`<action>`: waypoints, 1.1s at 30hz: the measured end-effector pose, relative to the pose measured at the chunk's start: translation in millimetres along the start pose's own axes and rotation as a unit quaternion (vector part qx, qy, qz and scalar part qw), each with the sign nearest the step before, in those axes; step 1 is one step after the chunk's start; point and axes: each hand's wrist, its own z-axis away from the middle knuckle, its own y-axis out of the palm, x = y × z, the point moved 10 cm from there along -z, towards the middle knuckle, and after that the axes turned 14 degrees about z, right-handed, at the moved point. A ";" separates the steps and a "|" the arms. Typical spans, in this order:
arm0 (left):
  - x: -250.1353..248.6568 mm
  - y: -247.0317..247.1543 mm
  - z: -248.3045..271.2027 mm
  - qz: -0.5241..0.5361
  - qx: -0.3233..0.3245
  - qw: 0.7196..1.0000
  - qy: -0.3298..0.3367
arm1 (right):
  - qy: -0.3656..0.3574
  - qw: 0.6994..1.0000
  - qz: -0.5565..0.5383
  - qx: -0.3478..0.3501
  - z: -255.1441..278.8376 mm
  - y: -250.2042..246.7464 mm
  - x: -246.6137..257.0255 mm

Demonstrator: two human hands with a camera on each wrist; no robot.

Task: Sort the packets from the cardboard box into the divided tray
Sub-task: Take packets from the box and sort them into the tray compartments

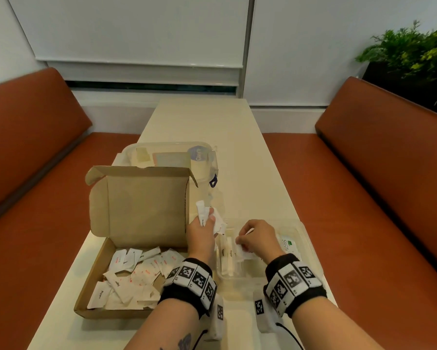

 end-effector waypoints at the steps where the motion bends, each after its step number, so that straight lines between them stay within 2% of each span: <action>1: 0.6 0.2 -0.2 -0.003 -0.001 1.000 0.002 | -0.008 1.000 0.019 0.007 1.0 7.4 2.1; 5: 0.7 1.5 0.4 -0.008 -0.002 1.000 0.008 | -0.055 0.993 0.099 -0.016 0.3 21.7 15.4; 10: 0.8 4.6 2.1 -0.001 0.011 1.000 0.000 | -0.100 0.967 0.236 -0.016 -0.9 33.2 24.2; 16: 1.7 6.8 4.0 0.003 0.026 1.000 -0.014 | -0.146 0.935 0.323 -0.025 -2.3 30.7 24.8; 19: 1.1 9.6 6.0 -0.003 0.043 0.999 -0.014 | -0.145 0.926 0.347 -0.018 -0.9 33.4 20.0; 23: 0.9 12.8 7.9 -0.010 0.063 0.998 -0.017 | -0.138 0.938 0.317 -0.012 -0.9 31.1 14.8; 26: -1.9 15.6 10.0 -0.027 0.080 0.996 -0.011 | -0.112 0.977 0.170 -0.070 -0.1 8.7 17.5; 28: -0.2 18.5 13.3 -0.028 0.091 0.995 -0.024 | -0.097 0.988 0.057 -0.110 -0.5 -8.1 18.6; 33: 5.4 31.3 26.4 -0.011 0.141 0.988 -0.068 | -0.082 0.990 -0.082 -0.078 -2.9 -18.0 21.3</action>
